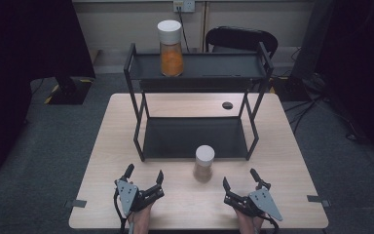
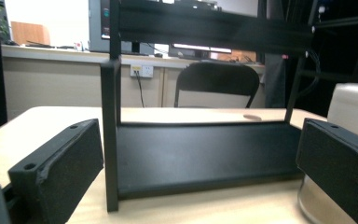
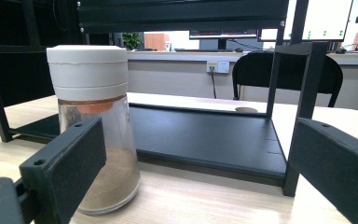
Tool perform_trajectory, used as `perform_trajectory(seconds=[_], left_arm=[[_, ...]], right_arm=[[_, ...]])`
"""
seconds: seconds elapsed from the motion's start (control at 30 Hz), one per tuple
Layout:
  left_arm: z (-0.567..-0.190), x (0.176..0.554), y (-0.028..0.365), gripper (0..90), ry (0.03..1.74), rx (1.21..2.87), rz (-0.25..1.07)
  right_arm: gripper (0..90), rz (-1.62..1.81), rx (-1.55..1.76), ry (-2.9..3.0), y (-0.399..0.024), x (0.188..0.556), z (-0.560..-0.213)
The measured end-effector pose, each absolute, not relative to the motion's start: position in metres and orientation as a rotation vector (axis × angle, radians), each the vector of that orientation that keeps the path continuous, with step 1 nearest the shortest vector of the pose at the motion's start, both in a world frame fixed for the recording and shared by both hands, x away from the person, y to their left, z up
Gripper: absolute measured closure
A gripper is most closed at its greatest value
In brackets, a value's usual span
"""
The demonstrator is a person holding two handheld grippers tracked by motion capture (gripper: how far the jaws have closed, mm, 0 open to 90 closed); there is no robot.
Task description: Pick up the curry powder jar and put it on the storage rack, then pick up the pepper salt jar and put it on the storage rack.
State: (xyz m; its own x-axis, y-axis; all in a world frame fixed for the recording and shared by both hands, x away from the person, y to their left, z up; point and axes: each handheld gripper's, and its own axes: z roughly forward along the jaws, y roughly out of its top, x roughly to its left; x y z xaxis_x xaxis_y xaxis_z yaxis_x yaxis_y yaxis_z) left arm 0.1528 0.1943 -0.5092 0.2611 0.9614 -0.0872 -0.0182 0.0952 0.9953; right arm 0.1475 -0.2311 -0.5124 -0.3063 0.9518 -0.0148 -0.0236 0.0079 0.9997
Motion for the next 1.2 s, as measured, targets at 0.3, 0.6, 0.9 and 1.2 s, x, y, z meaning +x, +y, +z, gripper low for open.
perform_trajectory(seconds=[0.3, 0.6, 0.9, 1.2], left_arm=[[-0.519, 0.151, 0.192, 0.0, 1.019, 1.254, 0.983], [-0.517, 0.150, 0.184, 0.0, 1.029, 1.277, 1.029], [-0.517, 0.150, 0.182, 0.0, 1.034, 1.281, 1.038], [-0.517, 0.150, 0.183, 0.1, 1.031, 1.282, 1.036]], right_arm=[[2.3, 1.435, 1.020, 1.422, -0.231, 0.147, -0.512], [2.3, 1.436, 1.022, 1.423, -0.231, 0.148, -0.512], [2.3, 1.448, 1.015, 1.437, -0.234, 0.149, -0.512], [2.2, 1.416, 0.995, 1.472, -0.227, 0.151, -0.504]])
